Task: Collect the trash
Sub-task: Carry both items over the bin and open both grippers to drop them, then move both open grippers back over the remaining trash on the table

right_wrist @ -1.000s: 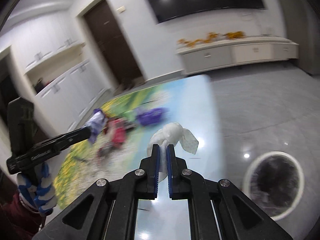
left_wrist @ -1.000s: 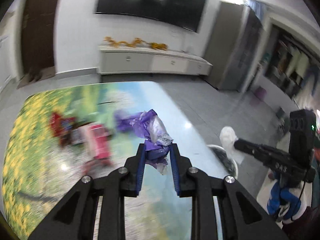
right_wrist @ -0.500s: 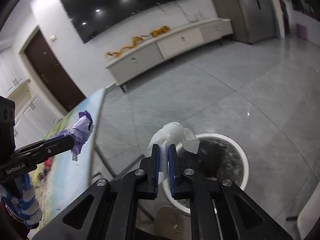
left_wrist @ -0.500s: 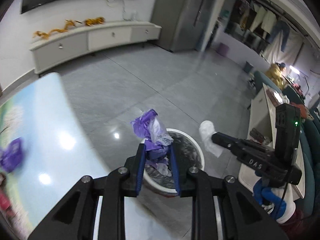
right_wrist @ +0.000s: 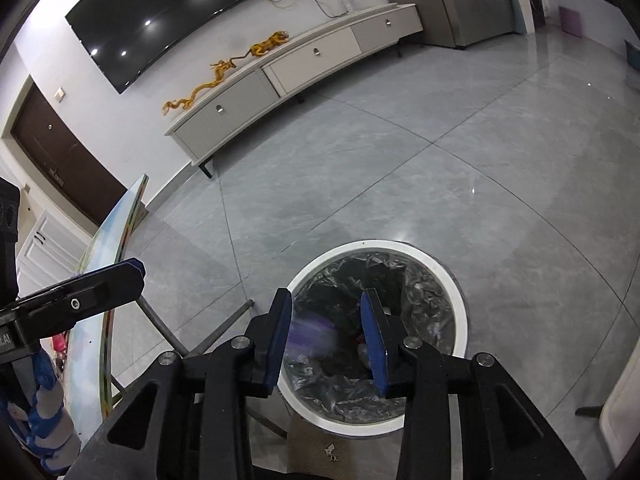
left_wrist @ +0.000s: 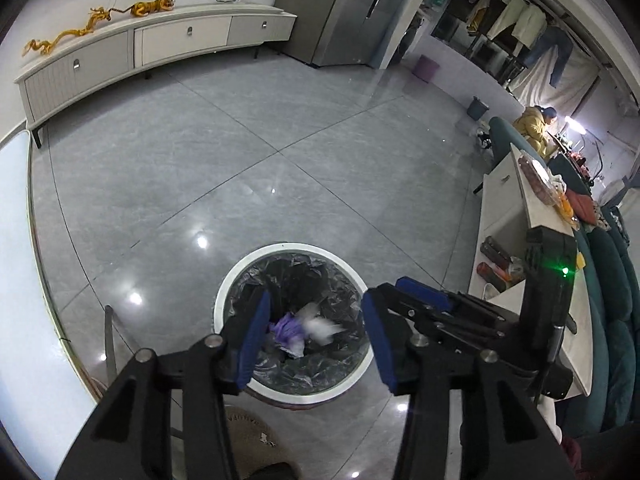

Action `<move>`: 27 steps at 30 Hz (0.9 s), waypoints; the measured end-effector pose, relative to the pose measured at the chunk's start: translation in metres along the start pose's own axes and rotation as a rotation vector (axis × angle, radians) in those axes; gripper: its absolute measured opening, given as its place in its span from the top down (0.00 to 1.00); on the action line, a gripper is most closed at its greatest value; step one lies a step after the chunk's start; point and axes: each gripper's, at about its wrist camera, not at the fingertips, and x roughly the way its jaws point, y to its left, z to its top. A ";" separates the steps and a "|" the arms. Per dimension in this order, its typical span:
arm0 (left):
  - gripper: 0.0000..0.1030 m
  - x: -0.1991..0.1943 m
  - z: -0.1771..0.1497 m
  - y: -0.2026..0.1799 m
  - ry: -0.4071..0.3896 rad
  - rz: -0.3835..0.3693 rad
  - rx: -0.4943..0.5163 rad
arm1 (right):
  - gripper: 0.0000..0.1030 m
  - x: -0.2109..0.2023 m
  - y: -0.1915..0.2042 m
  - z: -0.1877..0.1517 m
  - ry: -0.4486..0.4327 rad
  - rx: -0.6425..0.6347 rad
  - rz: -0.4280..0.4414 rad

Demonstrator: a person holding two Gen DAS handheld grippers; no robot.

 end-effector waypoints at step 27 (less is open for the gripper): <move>0.53 -0.187 -0.088 0.049 -0.365 0.400 -0.070 | 0.39 -0.104 0.158 -0.014 -0.265 -0.303 -0.065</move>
